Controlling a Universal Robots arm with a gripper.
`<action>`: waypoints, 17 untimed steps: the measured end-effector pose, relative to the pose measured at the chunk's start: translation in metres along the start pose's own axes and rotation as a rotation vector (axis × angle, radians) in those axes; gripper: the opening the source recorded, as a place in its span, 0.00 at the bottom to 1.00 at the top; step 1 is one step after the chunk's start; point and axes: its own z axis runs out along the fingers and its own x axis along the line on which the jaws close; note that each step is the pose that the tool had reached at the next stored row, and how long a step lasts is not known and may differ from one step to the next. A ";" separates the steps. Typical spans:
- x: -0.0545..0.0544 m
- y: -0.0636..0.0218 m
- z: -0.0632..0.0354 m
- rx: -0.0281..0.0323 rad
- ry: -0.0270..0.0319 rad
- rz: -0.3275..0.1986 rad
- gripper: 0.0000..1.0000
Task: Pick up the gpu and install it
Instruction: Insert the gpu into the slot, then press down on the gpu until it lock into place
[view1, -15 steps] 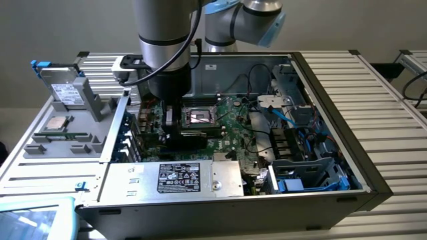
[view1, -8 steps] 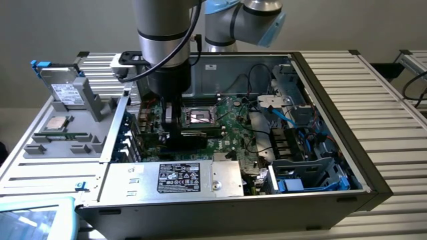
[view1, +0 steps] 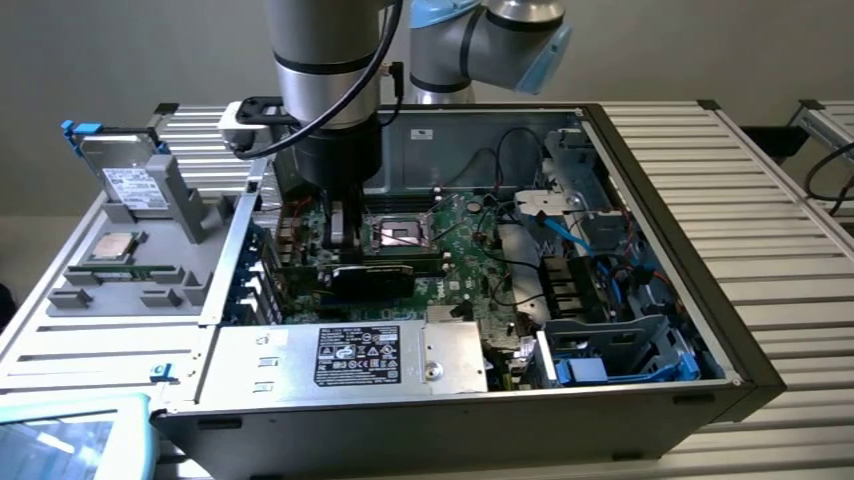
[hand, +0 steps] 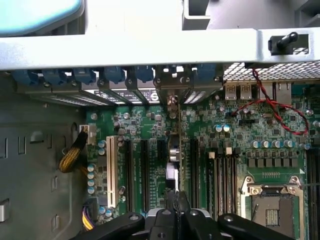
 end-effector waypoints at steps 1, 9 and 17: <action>0.000 0.0000 -0.0017 -0.0001 0.0000 0.000 0.14; 0.000 0.0000 -0.0018 0.0001 0.0000 0.000 0.14; 0.000 0.0000 -0.0018 0.0001 -0.0001 0.000 0.14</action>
